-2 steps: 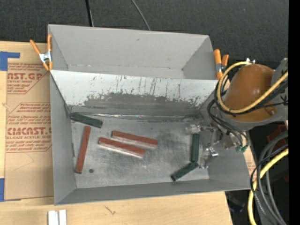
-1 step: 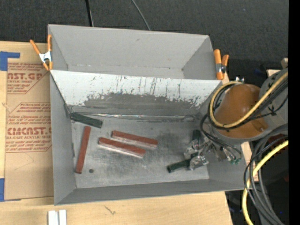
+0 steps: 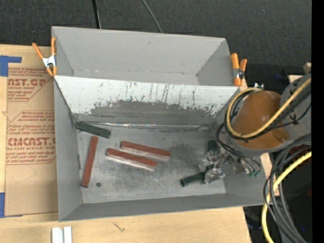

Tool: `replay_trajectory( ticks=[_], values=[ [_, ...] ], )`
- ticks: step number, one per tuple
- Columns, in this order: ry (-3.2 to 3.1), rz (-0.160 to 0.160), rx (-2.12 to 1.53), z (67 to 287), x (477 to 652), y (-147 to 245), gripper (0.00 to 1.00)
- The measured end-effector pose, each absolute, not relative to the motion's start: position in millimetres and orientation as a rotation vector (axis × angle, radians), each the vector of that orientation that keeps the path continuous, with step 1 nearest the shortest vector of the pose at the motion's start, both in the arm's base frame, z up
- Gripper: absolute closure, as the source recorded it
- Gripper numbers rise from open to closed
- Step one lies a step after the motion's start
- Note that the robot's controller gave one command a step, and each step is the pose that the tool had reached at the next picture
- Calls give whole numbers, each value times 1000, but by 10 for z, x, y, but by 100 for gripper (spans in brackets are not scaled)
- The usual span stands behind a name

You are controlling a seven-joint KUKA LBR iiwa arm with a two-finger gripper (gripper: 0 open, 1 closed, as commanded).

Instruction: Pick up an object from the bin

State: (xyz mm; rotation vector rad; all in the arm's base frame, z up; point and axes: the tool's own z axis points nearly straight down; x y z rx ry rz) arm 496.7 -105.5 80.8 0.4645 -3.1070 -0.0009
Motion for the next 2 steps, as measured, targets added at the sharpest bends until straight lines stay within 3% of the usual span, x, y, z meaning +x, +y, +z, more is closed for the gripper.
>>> replay_trajectory(
  ticks=[1, 2],
  values=[
    [-3103, -2, 479, 1295, 5115, -1066, 100],
    [-3109, 0, 463, 2157, 4950, -1143, 100]
  ],
)
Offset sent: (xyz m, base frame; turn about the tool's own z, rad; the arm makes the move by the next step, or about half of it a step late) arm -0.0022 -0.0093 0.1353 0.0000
